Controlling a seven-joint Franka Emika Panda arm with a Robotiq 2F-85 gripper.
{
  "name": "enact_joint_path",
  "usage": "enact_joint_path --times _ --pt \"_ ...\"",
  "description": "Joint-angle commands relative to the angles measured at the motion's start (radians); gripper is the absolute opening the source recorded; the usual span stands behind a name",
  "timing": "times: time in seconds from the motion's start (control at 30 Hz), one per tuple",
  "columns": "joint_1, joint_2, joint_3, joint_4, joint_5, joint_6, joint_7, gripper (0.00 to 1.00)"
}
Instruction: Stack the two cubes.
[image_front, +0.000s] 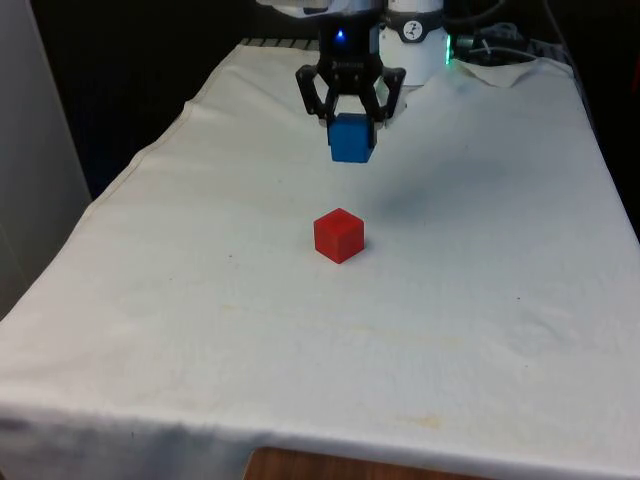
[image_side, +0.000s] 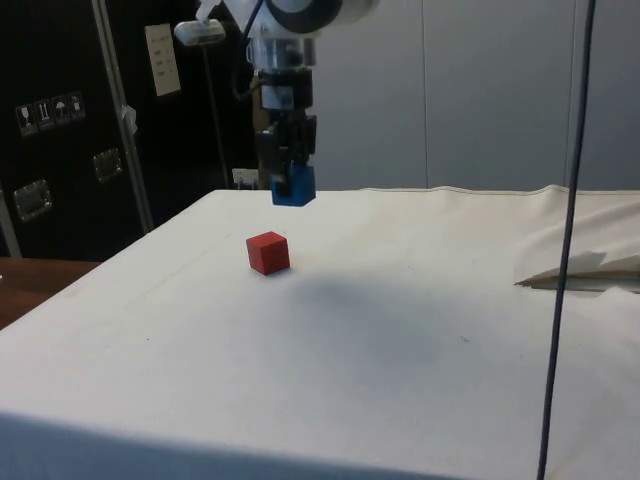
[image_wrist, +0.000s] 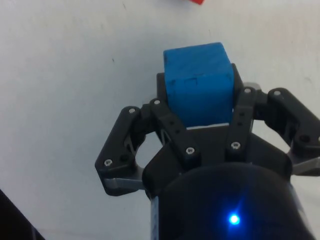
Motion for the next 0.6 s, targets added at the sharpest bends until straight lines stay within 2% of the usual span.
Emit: enact_joint_path --times 0.0,0.13,0.17,0.2,0.4,0.47,0.57 --pt "0.0 0.015 0.004 0.019 0.007 -0.013 0.002 0.0" --pt "0.001 0.052 0.01 0.068 0.007 -0.023 0.008 0.0" --pt "0.001 0.047 0.007 0.06 0.0 -0.012 0.007 0.0" --pt "0.001 0.071 0.013 0.091 0.006 -0.026 0.012 0.0" --pt "0.003 0.135 0.026 0.168 0.005 -0.032 0.027 0.0" --pt "0.002 0.134 0.025 0.166 0.0 -0.024 0.025 0.0" --pt "0.001 0.165 0.034 0.194 0.006 -0.025 0.031 0.0"
